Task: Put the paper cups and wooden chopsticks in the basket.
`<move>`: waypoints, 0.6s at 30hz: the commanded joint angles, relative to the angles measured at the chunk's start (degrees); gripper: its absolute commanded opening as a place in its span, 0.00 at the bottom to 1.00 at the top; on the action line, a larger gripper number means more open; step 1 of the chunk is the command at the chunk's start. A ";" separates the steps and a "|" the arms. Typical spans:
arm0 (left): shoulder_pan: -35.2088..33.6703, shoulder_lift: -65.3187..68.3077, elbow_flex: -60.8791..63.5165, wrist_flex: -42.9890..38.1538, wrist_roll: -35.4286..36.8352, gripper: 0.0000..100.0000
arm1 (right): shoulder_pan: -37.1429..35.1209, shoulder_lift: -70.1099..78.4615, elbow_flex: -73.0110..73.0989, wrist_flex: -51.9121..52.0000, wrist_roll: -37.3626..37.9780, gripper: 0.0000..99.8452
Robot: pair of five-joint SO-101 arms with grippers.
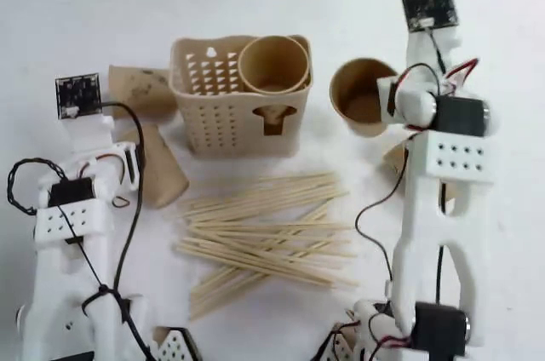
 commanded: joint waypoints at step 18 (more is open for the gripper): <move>1.01 0.04 0.09 -0.26 0.09 0.21 | -24.40 -5.05 -23.56 7.08 -10.37 0.02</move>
